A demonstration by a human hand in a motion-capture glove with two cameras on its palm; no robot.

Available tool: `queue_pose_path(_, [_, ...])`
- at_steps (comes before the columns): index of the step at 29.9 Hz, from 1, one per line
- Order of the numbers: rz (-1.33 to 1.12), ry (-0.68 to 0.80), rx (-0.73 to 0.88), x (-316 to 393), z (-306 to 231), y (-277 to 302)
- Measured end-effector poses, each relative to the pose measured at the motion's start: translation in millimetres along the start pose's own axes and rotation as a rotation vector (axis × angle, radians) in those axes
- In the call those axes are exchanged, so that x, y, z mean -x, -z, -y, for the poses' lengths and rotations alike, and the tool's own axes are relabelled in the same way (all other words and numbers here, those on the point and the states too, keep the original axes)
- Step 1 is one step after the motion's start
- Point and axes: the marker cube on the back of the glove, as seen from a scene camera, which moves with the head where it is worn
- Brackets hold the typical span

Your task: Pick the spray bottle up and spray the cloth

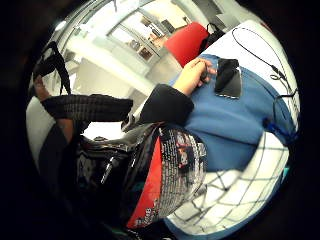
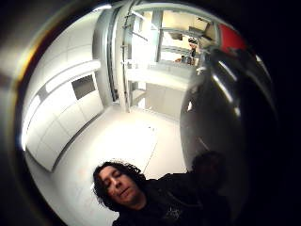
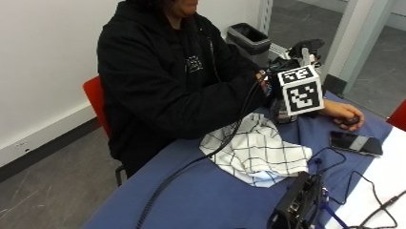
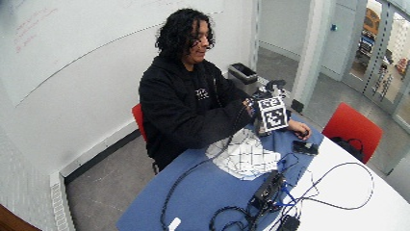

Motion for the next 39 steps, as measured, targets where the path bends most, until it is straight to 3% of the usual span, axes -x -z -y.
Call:
queue_pose_path(20, [0.016,0.021,-0.117,-40.3,3.1,-12.3])
queue_pose_path(24, [0.024,0.042,-0.13,-43.1,32.1,-1.9])
queue_pose_path(30, [0.096,-0.044,0.06,-42.6,-6.3,-9.0])
queue_pose_path(39, [-0.225,-0.049,0.094,-37.9,-39.8,31.3])
